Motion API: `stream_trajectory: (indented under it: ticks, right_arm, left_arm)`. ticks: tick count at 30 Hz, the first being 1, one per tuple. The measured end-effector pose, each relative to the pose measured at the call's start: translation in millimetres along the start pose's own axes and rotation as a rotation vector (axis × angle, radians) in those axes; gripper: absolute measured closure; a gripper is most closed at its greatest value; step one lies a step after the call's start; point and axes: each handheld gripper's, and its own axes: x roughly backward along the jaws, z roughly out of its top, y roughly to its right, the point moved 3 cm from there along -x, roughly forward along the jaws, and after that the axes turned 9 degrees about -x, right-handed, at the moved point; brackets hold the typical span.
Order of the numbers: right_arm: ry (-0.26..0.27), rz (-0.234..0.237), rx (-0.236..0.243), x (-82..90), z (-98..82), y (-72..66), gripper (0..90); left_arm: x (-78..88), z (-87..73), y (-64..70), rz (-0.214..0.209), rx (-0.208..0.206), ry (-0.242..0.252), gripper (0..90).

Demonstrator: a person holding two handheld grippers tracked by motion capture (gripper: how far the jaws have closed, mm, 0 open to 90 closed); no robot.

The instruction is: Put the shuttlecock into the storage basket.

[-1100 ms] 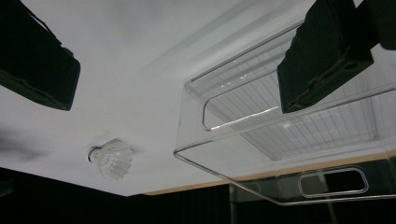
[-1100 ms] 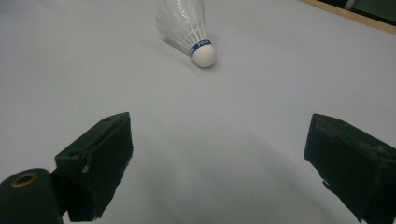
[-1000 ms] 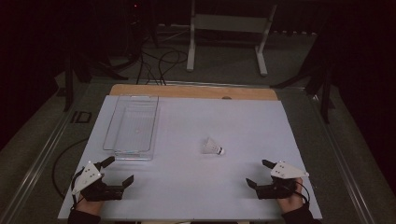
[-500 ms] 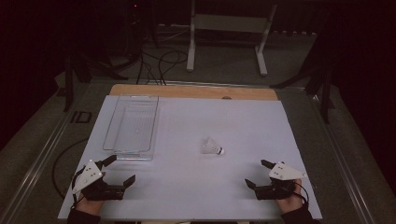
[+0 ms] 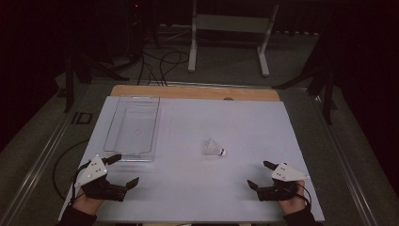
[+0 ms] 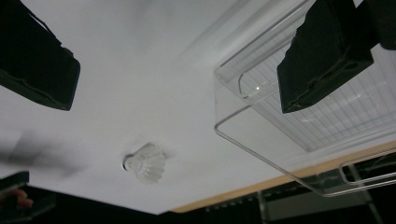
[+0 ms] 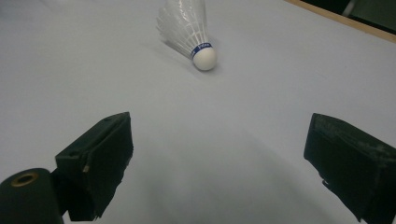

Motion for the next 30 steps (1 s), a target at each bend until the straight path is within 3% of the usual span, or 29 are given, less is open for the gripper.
stream_trajectory:
  ticks: [8, 22, 30]
  right_arm:
    - [0.0, 0.009, 0.0, -0.8, 0.6, -1.5, 8.0]
    - [0.002, 0.021, -0.004, -0.1, 1.6, -2.3, 8.0]
    - [0.003, 0.022, -0.005, 0.1, 1.7, -2.0, 8.0]
  left_arm:
    - [-7.2, 9.3, 2.5, -0.101, -0.036, -0.109, 0.1]
    - [-18.6, 22.7, 1.4, -0.192, -0.075, -0.286, 0.1]
    - [-25.8, 25.9, 2.2, -0.235, -0.083, -0.363, 0.0]
